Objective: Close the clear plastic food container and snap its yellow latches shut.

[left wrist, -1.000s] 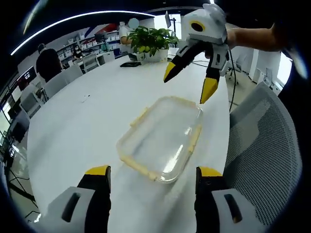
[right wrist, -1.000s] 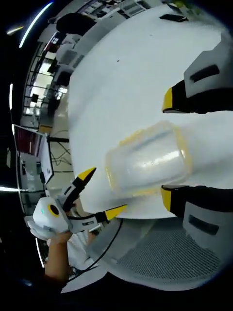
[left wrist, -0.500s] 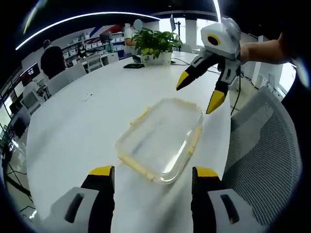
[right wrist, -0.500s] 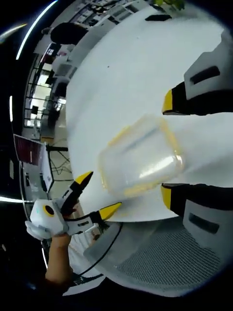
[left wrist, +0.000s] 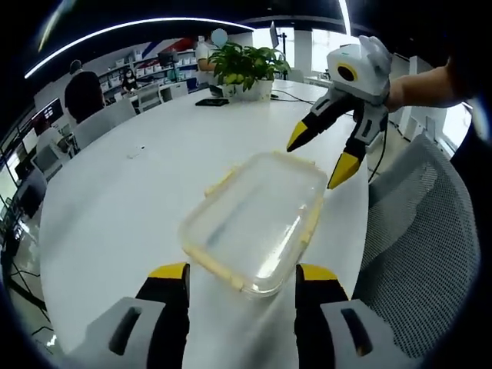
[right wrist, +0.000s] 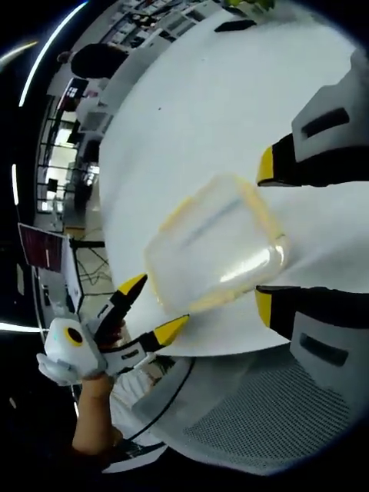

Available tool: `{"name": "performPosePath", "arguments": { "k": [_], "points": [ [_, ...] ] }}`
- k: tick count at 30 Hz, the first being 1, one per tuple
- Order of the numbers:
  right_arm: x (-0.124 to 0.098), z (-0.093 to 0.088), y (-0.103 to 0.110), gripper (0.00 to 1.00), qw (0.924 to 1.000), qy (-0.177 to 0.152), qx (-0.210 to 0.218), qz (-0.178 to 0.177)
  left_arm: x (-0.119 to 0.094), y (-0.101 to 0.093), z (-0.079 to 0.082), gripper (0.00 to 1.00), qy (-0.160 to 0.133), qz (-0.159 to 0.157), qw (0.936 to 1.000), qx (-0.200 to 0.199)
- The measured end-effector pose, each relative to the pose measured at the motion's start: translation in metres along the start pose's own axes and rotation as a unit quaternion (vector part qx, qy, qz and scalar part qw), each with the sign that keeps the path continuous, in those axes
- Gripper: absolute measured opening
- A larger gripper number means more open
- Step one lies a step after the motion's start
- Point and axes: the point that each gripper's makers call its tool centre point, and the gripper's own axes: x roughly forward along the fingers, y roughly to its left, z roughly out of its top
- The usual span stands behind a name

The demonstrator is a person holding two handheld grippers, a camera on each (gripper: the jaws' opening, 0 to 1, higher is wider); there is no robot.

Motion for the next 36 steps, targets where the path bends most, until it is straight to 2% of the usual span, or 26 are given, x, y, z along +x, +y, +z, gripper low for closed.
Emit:
{"name": "performPosePath", "arguments": {
  "k": [6, 17, 36],
  "points": [
    [0.004, 0.001, 0.000, 0.48, 1.0000, 0.005, -0.007, 0.002, 0.005, 0.001, 0.001, 0.48, 0.005, -0.006, 1.0000, 0.006],
    [0.010, 0.007, -0.013, 0.47, 1.0000, 0.005, -0.008, 0.002, 0.011, 0.015, 0.006, 0.47, 0.006, -0.006, 1.0000, 0.005],
    [0.029, 0.021, -0.054, 0.46, 0.9997, 0.018, -0.016, -0.003, 0.031, 0.052, 0.023, 0.46, 0.010, -0.004, 0.9999, -0.007]
  ]
}}
